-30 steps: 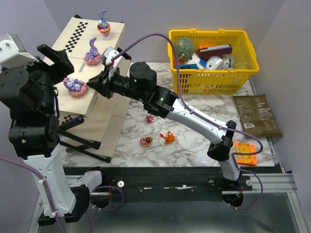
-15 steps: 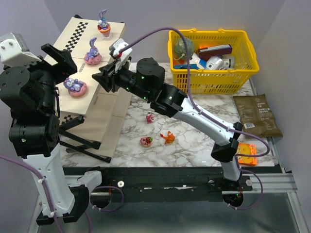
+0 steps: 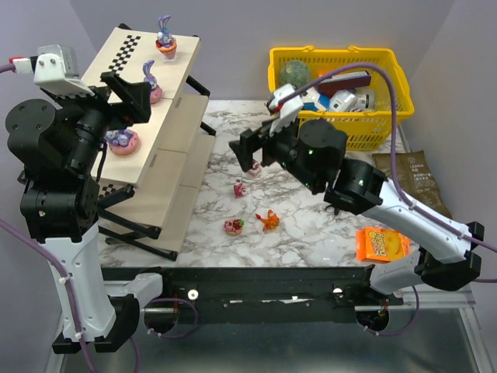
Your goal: Place and organize the plastic toys onto the shelf
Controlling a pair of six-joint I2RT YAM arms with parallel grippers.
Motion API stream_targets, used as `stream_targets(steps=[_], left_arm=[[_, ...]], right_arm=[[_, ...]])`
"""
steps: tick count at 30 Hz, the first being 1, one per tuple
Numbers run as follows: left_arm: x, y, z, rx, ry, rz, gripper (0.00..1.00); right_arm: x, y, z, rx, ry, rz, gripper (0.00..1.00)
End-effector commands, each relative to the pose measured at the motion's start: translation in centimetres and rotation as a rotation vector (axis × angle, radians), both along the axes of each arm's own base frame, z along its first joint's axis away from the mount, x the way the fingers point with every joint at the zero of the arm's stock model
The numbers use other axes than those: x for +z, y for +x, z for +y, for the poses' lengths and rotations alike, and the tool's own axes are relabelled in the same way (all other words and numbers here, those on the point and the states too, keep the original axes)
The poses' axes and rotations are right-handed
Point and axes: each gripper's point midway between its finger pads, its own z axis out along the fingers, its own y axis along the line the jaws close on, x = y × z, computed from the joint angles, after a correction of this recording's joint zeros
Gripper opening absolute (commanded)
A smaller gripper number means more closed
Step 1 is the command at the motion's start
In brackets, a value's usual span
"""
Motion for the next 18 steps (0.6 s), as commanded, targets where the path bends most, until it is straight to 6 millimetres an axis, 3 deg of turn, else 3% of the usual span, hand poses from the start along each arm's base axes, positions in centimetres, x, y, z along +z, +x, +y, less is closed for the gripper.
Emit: stream_targets(steps=[1, 2, 3, 7, 12, 18], left_arm=[[0.5, -0.7, -3.8, -0.214, 0.039, -0.048, 0.99], [0.6, -0.7, -4.1, -0.233, 0.037, -0.052, 0.99], [0.7, -0.9, -4.6, -0.264, 0.035, -0.059, 0.99], [0.5, -1.1, -6.7, -0.378, 0.036, -0.062, 0.99], [0.5, -2.0, -8.7, -0.494, 0.048, -0.089, 0.99], [0.4, -2.1, -8.6, -0.475, 0.057, -0.093, 0.99]], right_arm=[[-14.4, 0.1, -2.8, -0.102, -0.263, 0.218, 1.0], [-16.1, -0.2, -3.0, -0.105, -0.276, 0.254, 1.0], [-19.2, -0.8, -3.6, -0.11, -0.324, 0.308, 1.0], [-25.3, -2.3, -4.4, -0.163, -0.308, 0.492, 1.0], [-29.8, -3.5, -4.9, -0.172, -0.343, 0.599, 1.0], [-34.4, -3.9, -7.7, -0.249, -0.365, 0.712, 0.99]])
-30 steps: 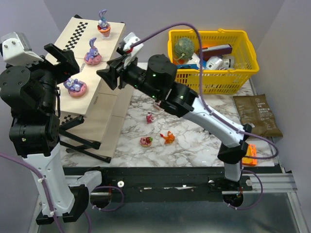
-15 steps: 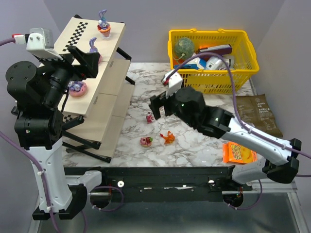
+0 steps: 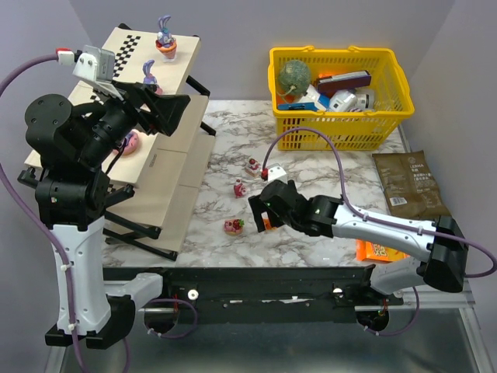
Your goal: Place and organize the plastic toys onto the shelf
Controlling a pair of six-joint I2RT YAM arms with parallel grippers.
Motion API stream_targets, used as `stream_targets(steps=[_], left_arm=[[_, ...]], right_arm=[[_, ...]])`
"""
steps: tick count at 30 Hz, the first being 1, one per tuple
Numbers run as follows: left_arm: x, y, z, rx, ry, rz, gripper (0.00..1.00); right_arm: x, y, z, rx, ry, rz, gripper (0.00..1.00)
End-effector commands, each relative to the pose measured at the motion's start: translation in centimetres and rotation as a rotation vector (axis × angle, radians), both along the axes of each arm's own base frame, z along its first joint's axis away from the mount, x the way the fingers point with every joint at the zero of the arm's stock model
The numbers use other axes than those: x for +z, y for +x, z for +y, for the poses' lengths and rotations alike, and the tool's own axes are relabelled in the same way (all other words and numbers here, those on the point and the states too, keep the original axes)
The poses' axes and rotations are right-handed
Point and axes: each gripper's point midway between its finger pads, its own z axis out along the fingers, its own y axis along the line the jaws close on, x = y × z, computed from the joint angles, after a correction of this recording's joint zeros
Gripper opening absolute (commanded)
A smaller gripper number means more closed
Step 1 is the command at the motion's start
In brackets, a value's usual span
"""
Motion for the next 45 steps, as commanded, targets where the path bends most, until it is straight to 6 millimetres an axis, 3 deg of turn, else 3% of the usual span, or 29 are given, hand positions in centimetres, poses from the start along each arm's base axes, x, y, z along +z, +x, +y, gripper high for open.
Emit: stream_targets(steps=[1, 6, 18, 31, 40, 45], left_arm=[[1.0, -1.2, -0.6, -0.04, 0.005, -0.051, 0.99], [0.6, -0.9, -0.4, -0.026, 0.001, -0.041, 0.99], [0.2, -0.5, -0.4, -0.017, 0.002, -0.029, 0.99], [0.2, -0.2, -0.1, -0.002, 0.01, -0.029, 0.99], [0.1, 0.1, 0.1, 0.014, 0.019, -0.03, 0.99], [0.1, 0.2, 0.1, 0.017, 0.018, -0.031, 0.99]], right_arm=[[-3.3, -0.5, -1.8, -0.105, 0.033, 0.12, 0.99], [-5.2, -0.6, -3.0, -0.135, 0.052, 0.18, 0.92], [-8.2, 0.8, -2.2, -0.147, 0.007, 0.203, 0.78], [-10.2, 1.8, -1.8, -0.15, -0.039, 0.214, 0.67], [-10.1, 2.1, -1.1, -0.129, -0.041, 0.222, 0.49], [-9.7, 2.4, -0.7, -0.117, -0.037, 0.211, 0.3]])
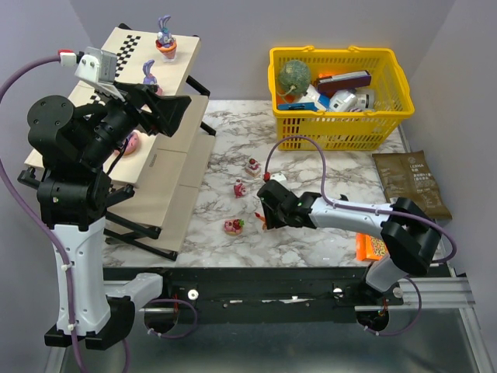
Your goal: Place and organize the plastic toys onto the shelf
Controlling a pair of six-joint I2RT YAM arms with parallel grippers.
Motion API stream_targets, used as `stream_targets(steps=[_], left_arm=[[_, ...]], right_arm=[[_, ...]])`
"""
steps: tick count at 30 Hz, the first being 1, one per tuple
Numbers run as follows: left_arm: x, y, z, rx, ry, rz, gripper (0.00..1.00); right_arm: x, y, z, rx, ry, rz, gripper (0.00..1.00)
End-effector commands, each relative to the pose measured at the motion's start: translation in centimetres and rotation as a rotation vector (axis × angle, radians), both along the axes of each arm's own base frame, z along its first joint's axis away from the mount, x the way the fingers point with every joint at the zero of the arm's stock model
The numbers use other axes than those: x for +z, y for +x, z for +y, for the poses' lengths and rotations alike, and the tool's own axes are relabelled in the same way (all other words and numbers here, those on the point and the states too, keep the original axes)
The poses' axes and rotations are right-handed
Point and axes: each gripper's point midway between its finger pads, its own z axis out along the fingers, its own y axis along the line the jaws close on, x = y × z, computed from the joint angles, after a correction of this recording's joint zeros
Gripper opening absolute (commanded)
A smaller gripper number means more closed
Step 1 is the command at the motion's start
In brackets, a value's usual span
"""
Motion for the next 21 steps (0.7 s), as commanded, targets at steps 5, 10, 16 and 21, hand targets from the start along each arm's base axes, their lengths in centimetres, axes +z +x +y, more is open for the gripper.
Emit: stream_targets(steps=[5, 10, 16, 21], left_arm=[[0.6, -0.1, 0.3, 0.023, 0.005, -0.026, 0.99], [1.4, -1.1, -0.1, -0.011, -0.01, -0.047, 0.99], [1.5, -1.9, -0.8, -0.054, -0.01, -0.058, 0.99], [1.2, -2.7, -2.4, -0.149, -0.002, -0.063, 0.99]], right_arm=[[2.6, 1.2, 1.8, 0.026, 0.054, -0.039, 0.17], [5.2, 1.5, 2.3, 0.039, 0.066, -0.052, 0.14], [10.0, 2.3, 3.5, 0.065, 0.127, -0.104, 0.14], [13.2, 2.7, 3.3, 0.047, 0.135, -0.125, 0.14]])
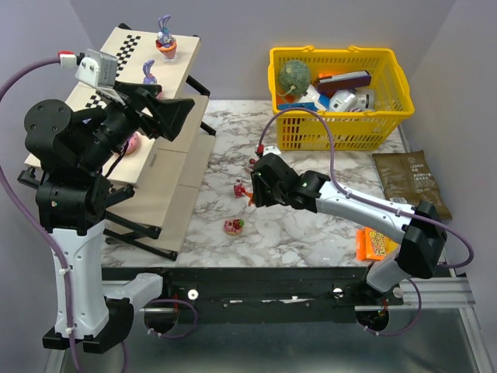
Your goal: Place and organize the plastic toys onto the shelf
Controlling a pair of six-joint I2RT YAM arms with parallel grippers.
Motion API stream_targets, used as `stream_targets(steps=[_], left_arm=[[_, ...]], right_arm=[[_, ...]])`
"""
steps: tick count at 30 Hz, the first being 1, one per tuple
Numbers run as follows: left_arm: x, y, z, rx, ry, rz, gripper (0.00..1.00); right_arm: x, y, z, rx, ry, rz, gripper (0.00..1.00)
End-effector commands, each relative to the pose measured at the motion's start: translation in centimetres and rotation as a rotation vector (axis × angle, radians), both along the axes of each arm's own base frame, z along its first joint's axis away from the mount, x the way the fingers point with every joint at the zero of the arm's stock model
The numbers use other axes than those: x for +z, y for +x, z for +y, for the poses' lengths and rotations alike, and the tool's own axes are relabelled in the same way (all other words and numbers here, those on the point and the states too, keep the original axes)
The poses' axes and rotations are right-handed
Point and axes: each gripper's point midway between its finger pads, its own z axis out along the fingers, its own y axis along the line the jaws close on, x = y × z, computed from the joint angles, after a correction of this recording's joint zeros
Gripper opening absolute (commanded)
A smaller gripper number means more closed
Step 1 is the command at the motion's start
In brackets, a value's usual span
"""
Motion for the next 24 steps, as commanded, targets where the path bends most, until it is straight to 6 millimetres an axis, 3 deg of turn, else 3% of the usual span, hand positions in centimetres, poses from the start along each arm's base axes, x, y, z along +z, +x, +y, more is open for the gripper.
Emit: stream_targets(steps=[1, 4, 5, 8, 9, 11, 12, 14, 15, 19, 24], left_arm=[[0.5, -1.7, -2.0, -0.121, 0.009, -0.038, 0.99], [0.2, -1.7, -3.2, -0.151, 0.012, -0.03, 0.99], [0.0, -1.9, -4.4, -0.191, 0.02, -0.022, 0.99], [-0.8, -0.9, -6.0, -0.157, 0.051, -0.004, 0.99], [-1.4, -1.9, -8.1, -0.217, 0.069, 0.012, 0.99], [-2.2, -0.7, -9.4, -0.159, 0.119, 0.021, 0.98], [-2.8, -1.7, -11.2, -0.206, 0.14, 0.026, 0.97], [-4.1, -1.3, -12.8, -0.182, 0.181, 0.035, 0.96], [-4.4, -1.0, -13.1, -0.157, 0.203, 0.022, 0.96], [-6.4, -3.5, -16.9, -0.224, 0.282, -0.006, 0.91], [-9.8, -4.5, -18.7, -0.218, 0.351, -0.002, 0.85]], right_arm=[[4.3, 0.3, -0.6, -0.009, 0.022, -0.03, 0.14], [5.4, 0.7, -1.0, -0.035, 0.034, -0.024, 0.14], [5.6, 0.8, -1.1, -0.045, 0.041, -0.02, 0.14], [5.8, 1.1, -1.9, -0.082, 0.056, 0.004, 0.14], [5.8, 1.2, -2.3, -0.097, 0.058, 0.013, 0.14], [6.1, 1.2, -2.7, -0.116, 0.078, 0.029, 0.14], [6.2, 1.4, -3.2, -0.13, 0.079, 0.036, 0.14], [6.7, 1.5, -4.0, -0.157, 0.087, 0.041, 0.14], [6.8, 1.7, -4.8, -0.176, 0.081, 0.051, 0.14], [7.1, 1.9, -7.5, -0.253, 0.089, 0.089, 0.14], [7.9, 2.1, -11.2, -0.334, 0.103, 0.092, 0.15]])
